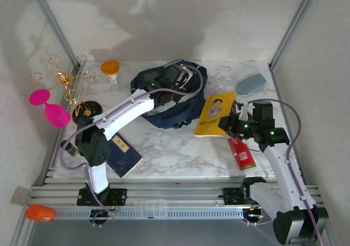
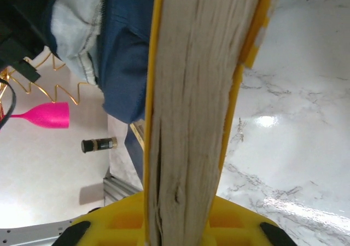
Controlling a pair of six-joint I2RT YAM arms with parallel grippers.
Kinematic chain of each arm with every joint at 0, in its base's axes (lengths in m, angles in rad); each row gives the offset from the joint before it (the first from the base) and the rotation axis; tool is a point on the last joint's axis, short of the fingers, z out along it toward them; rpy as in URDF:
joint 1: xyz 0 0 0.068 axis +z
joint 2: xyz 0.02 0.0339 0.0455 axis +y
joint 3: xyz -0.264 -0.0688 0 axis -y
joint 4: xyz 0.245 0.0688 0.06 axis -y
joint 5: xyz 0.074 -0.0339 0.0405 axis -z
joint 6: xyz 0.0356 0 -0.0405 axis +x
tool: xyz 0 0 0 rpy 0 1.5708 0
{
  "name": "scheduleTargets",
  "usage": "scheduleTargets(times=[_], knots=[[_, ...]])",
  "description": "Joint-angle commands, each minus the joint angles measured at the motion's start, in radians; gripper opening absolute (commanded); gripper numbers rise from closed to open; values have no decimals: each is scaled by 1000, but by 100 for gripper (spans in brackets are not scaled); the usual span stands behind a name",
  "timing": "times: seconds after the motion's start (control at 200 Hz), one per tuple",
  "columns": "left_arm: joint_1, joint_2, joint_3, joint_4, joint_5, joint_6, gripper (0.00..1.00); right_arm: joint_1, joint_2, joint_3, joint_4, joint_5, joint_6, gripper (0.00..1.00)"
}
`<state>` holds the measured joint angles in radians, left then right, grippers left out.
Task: Pack the student bag
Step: Place the book in the student bag.
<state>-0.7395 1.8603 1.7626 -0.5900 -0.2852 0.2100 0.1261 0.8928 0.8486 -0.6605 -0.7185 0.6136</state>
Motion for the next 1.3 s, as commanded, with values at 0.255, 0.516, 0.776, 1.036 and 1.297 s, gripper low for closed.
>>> scheduleTargets(times=[0.255, 0.516, 0.776, 1.036, 1.297], knots=[[-51, -42, 38, 39, -184, -104, 0, 30, -108, 11, 5, -173, -34, 0], [-48, -72, 90, 71, -216, -105, 0, 96, -43, -347, 415, -115, 155, 0], [-49, -94, 23, 120, -62, -72, 0, 308, 223, -204, 615, -60, 114, 0], [-48, -129, -11, 154, -13, -48, 0, 315, 667, 56, 772, -21, 29, 0], [-39, -157, -25, 212, -29, -59, 0, 314, 977, 300, 732, 67, -97, 11]])
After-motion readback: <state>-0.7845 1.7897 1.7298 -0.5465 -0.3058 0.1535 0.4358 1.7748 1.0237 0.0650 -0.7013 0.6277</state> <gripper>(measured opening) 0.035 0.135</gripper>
